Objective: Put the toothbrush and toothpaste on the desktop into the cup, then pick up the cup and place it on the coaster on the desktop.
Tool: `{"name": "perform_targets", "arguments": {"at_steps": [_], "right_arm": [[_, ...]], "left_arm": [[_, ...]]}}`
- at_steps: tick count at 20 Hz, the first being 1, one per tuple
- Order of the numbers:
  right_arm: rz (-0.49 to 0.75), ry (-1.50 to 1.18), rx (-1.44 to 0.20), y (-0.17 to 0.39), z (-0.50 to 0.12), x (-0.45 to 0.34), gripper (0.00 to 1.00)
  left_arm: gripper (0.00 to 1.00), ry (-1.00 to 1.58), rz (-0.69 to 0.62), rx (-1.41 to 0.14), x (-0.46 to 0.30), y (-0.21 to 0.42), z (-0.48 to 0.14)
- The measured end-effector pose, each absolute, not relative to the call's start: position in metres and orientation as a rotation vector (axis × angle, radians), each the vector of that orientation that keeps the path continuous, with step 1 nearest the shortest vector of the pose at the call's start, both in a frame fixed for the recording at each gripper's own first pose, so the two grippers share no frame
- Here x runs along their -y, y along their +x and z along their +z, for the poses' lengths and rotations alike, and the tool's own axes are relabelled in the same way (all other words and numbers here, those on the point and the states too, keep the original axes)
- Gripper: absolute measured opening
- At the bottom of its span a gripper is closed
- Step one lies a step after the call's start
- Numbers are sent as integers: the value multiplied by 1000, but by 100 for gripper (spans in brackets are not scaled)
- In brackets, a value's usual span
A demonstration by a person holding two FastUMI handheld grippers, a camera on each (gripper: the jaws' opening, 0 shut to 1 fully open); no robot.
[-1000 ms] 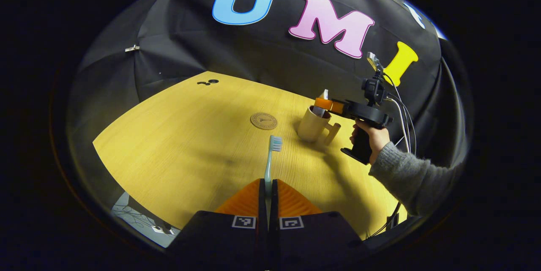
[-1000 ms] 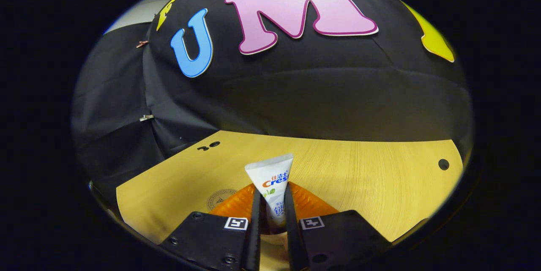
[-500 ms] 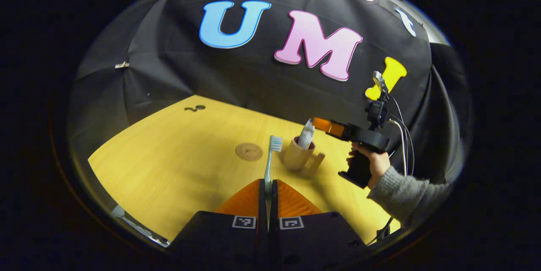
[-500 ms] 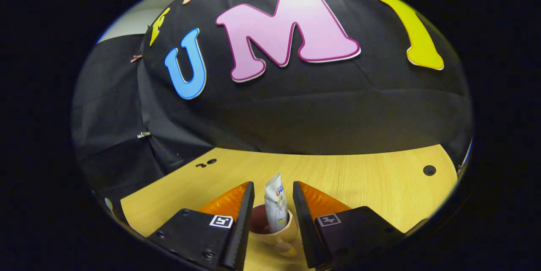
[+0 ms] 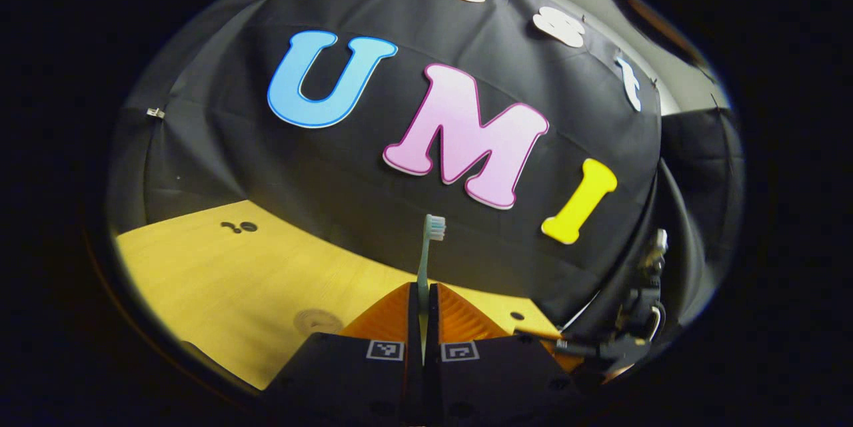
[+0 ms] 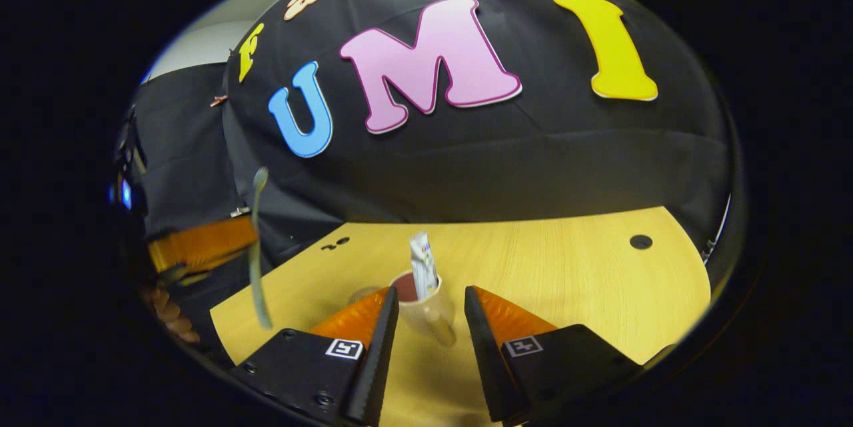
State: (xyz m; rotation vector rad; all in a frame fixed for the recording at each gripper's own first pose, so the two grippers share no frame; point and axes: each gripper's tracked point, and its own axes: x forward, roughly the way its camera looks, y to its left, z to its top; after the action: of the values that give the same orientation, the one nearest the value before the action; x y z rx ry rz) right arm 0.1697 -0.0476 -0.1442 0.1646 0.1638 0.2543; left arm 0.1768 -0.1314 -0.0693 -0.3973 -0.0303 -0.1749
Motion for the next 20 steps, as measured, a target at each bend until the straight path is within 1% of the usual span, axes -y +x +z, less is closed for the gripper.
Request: {"name": "perform_targets", "arguments": {"at_steps": [5,8,14,20], "right_arm": [[227,199,-239,140,-188,62,61],[204,241,-277,127,-207,71,61],[160,256,-318,114,-228,90,61],[140,241,-327,112,-235,101,61]], "left_arm": [[6,-467,-188,140,141,234,-51],[6,-502,-183,148,150,265,-62],[6,-494,-140,88,159,314,-118],[6,-417,-88,70,154,337,-163]]}}
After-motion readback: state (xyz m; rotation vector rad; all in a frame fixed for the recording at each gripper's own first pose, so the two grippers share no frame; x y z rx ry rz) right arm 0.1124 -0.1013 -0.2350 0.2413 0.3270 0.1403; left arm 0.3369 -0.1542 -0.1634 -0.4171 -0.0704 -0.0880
